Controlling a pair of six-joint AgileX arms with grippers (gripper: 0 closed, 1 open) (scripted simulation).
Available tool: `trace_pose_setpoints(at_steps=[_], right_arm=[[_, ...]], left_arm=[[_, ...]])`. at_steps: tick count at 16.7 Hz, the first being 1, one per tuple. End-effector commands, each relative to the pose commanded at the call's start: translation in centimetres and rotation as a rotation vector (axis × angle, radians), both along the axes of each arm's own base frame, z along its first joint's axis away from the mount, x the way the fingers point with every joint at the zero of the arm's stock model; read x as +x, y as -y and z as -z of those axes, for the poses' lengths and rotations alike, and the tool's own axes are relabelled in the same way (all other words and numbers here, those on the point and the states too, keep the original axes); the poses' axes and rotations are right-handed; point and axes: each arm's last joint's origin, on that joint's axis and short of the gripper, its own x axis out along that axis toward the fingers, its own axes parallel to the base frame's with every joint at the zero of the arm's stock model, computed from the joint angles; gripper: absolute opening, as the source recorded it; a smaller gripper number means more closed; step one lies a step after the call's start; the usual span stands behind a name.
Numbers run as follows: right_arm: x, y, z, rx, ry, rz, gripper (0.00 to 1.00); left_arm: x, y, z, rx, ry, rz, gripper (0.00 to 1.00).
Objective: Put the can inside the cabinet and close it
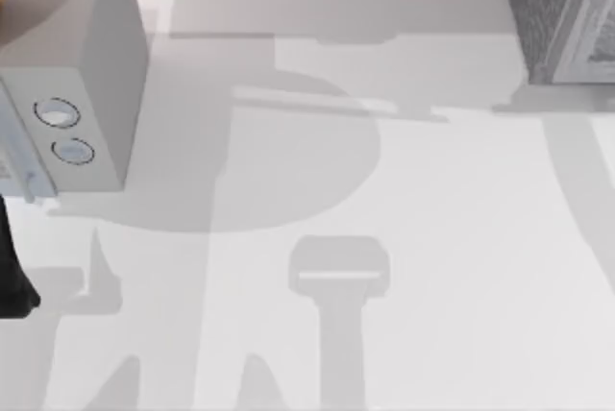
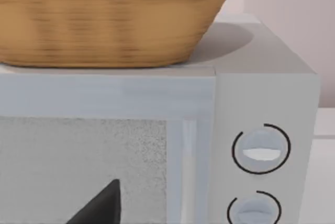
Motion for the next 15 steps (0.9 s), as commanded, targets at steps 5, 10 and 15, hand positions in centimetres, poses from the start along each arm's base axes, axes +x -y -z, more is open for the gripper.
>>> trace_pose_setpoints(at_steps=[5, 10, 15], right_arm=[[3.1, -1.1, -2.9, 0.001, 0.0, -0.001, 0.0], [4.8, -1.7, -4.0, 0.001, 0.0, -0.001, 0.0], [4.8, -1.7, -4.0, 0.001, 0.0, -0.001, 0.0]], left_arm=[[0.0, 0.0, 0.0, 0.0, 0.0, 0.0, 1.0], [0.0, 0.0, 0.0, 0.0, 0.0, 0.0, 1.0], [0.0, 0.0, 0.0, 0.0, 0.0, 0.0, 1.0]])
